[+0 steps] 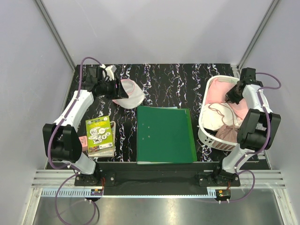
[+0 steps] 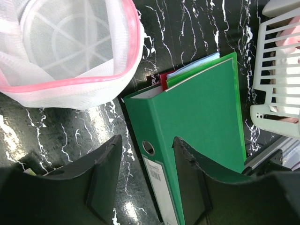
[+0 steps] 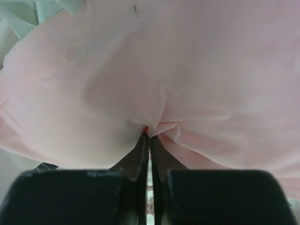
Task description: Place the bra in the laundry bag and zip it closed
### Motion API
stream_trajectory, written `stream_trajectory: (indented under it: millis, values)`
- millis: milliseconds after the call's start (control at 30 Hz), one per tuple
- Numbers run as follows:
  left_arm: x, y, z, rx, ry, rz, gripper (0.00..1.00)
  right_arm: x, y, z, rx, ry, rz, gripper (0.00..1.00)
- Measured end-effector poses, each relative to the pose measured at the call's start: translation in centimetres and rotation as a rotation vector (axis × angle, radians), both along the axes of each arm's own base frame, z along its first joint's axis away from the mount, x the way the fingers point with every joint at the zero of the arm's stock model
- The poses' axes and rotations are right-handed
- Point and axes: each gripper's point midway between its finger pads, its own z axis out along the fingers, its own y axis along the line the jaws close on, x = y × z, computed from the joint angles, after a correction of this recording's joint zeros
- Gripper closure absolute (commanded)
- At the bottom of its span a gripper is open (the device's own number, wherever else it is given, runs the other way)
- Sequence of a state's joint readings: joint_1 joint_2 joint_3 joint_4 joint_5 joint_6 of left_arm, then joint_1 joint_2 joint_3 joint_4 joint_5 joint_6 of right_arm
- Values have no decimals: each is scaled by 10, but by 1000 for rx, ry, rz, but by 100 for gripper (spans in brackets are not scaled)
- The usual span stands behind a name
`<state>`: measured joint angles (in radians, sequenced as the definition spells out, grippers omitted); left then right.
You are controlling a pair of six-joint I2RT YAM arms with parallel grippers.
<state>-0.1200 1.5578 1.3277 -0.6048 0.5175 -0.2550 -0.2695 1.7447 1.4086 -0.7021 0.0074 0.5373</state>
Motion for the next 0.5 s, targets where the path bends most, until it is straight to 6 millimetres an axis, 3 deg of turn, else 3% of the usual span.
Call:
stream_trajectory:
  millis: [133, 233, 333, 500]
  values:
    - [-1, -1, 1, -8, 3, -2, 49, -1, 2, 5, 3, -8, 11, 100]
    - [-1, -2, 1, -14, 9, 1, 49, -11, 6, 28, 4, -28, 17, 100]
    - [-4, -2, -3, -23, 31, 14, 49, -17, 9, 77, -11, -107, 23, 100]
    - [-18, -2, -16, -35, 88, 36, 43, -21, 21, 205, -51, -382, 55, 100]
